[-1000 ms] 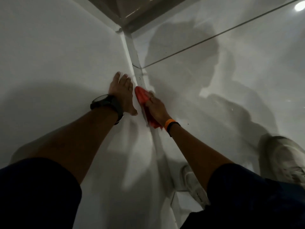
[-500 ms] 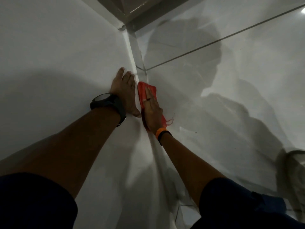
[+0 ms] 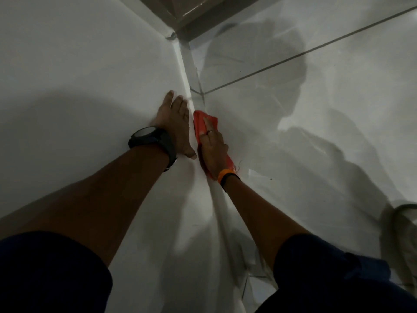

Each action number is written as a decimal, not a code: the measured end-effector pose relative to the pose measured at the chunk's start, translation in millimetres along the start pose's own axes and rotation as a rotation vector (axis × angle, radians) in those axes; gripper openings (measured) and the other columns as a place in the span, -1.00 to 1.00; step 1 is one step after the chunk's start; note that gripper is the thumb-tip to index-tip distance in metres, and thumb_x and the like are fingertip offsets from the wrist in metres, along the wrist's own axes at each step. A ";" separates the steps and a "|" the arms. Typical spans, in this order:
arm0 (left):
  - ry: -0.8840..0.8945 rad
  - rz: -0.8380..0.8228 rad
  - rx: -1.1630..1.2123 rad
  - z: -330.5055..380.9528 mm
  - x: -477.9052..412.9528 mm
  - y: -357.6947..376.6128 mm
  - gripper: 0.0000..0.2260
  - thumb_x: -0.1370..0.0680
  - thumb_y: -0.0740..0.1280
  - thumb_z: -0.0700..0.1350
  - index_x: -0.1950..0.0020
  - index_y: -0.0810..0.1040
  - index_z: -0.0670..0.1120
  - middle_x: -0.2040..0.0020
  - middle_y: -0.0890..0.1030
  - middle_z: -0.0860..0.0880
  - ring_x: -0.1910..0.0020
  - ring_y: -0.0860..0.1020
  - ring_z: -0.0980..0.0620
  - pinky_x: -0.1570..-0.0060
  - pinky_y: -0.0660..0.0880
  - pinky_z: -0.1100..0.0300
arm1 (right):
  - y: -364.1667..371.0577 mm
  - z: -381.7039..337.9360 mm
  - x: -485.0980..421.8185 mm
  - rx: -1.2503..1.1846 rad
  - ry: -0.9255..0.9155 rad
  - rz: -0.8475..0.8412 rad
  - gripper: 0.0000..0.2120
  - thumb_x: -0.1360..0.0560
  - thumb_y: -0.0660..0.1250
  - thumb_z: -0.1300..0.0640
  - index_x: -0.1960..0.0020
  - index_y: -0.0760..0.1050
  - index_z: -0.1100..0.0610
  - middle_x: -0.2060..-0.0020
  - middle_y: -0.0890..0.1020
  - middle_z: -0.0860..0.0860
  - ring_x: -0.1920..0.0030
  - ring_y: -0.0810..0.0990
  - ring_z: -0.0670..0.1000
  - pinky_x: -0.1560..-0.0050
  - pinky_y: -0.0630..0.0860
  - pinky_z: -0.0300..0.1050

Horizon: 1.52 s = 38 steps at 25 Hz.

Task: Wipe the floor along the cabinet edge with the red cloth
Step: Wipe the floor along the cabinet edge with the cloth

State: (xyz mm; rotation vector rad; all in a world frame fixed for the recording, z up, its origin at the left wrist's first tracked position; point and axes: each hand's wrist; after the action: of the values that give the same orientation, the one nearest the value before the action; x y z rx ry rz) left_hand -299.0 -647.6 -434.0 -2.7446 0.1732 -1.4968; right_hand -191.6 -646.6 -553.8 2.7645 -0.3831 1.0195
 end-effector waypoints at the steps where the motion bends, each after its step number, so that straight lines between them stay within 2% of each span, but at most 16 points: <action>1: -0.001 0.001 0.003 1.5 1.0 -0.8 0.18 -0.40 0.07 0.62 -0.66 -0.17 -0.22 -0.67 -0.14 -0.23 -0.67 -0.15 -0.19 -0.62 -0.22 -0.18 | -1.8 -9.0 -12.9 0.008 0.007 -0.007 -0.49 -0.75 0.00 -0.06 -0.67 0.02 -0.05 -0.63 0.21 0.12 -0.60 0.21 0.24 -0.61 -0.03 0.40; 4: 0.027 0.007 0.021 8.3 21.5 -2.6 0.19 -0.39 0.08 0.63 -0.66 -0.18 -0.22 -0.67 -0.14 -0.23 -0.67 -0.16 -0.19 -0.62 -0.23 -0.17 | -17.5 -28.6 -20.0 -0.037 0.038 -0.008 -0.44 -0.71 -0.04 -0.24 -0.66 0.02 -0.11 -0.61 0.23 0.14 -0.57 0.24 0.27 -0.60 0.03 0.44; 7: 0.003 -0.005 0.000 3.5 19.1 -1.4 0.19 -0.39 0.06 0.63 -0.66 -0.17 -0.22 -0.67 -0.15 -0.23 -0.67 -0.16 -0.19 -0.62 -0.23 -0.18 | -9.7 -4.6 8.2 -0.005 0.015 -0.028 -0.45 -0.73 -0.01 -0.15 -0.67 -0.02 -0.08 -0.64 0.18 0.12 -0.60 0.18 0.28 -0.59 0.01 0.48; 10: 0.004 -0.017 -0.007 0.6 18.6 0.0 0.18 -0.40 0.05 0.63 -0.66 -0.17 -0.23 -0.66 -0.14 -0.23 -0.67 -0.16 -0.20 -0.62 -0.22 -0.19 | 4.5 23.6 46.4 0.009 0.087 -0.022 -0.49 -0.75 -0.02 -0.10 -0.67 -0.03 -0.10 -0.66 0.15 0.05 -0.64 0.12 0.21 -0.58 -0.06 0.48; 15: 0.015 -0.005 0.017 15.6 28.9 5.1 0.17 -0.41 0.10 0.60 -0.66 -0.15 -0.23 -0.67 -0.13 -0.24 -0.67 -0.16 -0.21 -0.63 -0.19 -0.17 | 0.7 9.8 12.0 0.117 0.061 -0.043 -0.48 -0.76 -0.06 -0.06 -0.68 -0.10 -0.06 -0.68 0.10 0.03 -0.63 0.10 0.21 -0.57 0.00 0.47; 17: 0.019 -0.011 0.020 19.8 34.6 7.1 0.16 -0.42 0.10 0.60 -0.66 -0.15 -0.23 -0.67 -0.13 -0.24 -0.67 -0.16 -0.21 -0.63 -0.20 -0.17 | 1.5 17.5 25.1 0.105 0.060 -0.054 -0.48 -0.76 -0.05 -0.06 -0.68 -0.11 -0.07 -0.68 0.08 0.02 -0.64 0.08 0.18 -0.58 -0.01 0.47; 21: 0.034 -0.020 0.023 28.4 46.4 11.1 0.16 -0.42 0.09 0.60 -0.66 -0.15 -0.24 -0.66 -0.14 -0.24 -0.66 -0.16 -0.21 -0.62 -0.21 -0.17 | 8.1 55.4 99.8 0.063 0.153 -0.036 -0.48 -0.76 -0.02 -0.06 -0.67 -0.10 -0.13 -0.67 0.12 0.02 -0.63 0.14 0.18 -0.57 0.03 0.44; 27: 0.045 -0.026 0.006 40.1 52.0 13.1 0.16 -0.42 0.08 0.61 -0.66 -0.14 -0.23 -0.66 -0.14 -0.24 -0.67 -0.17 -0.20 -0.62 -0.22 -0.17 | 2.5 39.2 57.7 0.036 0.166 -0.021 -0.49 -0.74 0.00 -0.15 -0.66 0.03 -0.12 -0.59 0.24 0.16 -0.53 0.26 0.31 -0.58 0.06 0.40; 32: 0.048 -0.030 0.035 42.4 57.4 15.6 0.17 -0.41 0.10 0.60 -0.66 -0.15 -0.24 -0.66 -0.14 -0.24 -0.66 -0.18 -0.20 -0.62 -0.23 -0.18 | 10.2 84.3 137.2 0.044 0.287 -0.046 -0.48 -0.74 -0.01 -0.13 -0.66 -0.08 -0.18 -0.63 0.19 0.13 -0.59 0.20 0.26 -0.59 0.02 0.44; 34: 0.056 -0.031 0.047 43.6 57.7 14.9 0.17 -0.41 0.11 0.60 -0.66 -0.15 -0.24 -0.66 -0.14 -0.24 -0.66 -0.18 -0.20 -0.62 -0.22 -0.17 | 18.2 89.2 141.4 0.045 0.327 -0.017 -0.48 -0.74 -0.01 -0.11 -0.66 -0.07 -0.16 -0.63 0.20 0.11 -0.60 0.18 0.23 -0.60 -0.02 0.42; 38: 0.053 -0.022 0.041 57.3 58.1 19.6 0.19 -0.40 0.12 0.61 -0.66 -0.14 -0.24 -0.66 -0.14 -0.24 -0.67 -0.17 -0.20 -0.62 -0.22 -0.16 | 15.3 75.5 102.3 0.051 0.229 0.007 -0.48 -0.73 0.00 -0.12 -0.66 -0.05 -0.17 -0.62 0.24 0.10 -0.57 0.22 0.22 -0.55 0.04 0.41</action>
State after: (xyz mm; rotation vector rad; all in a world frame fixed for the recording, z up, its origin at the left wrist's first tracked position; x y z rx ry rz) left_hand -221.6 -675.5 -417.7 -2.6855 0.1126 -1.5619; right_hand -75.0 -698.1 -542.4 2.6506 -0.3372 1.3476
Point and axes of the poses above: each hand's wrist, its own x-axis away from the middle knuckle, its own y-axis out of the palm, z = x × y
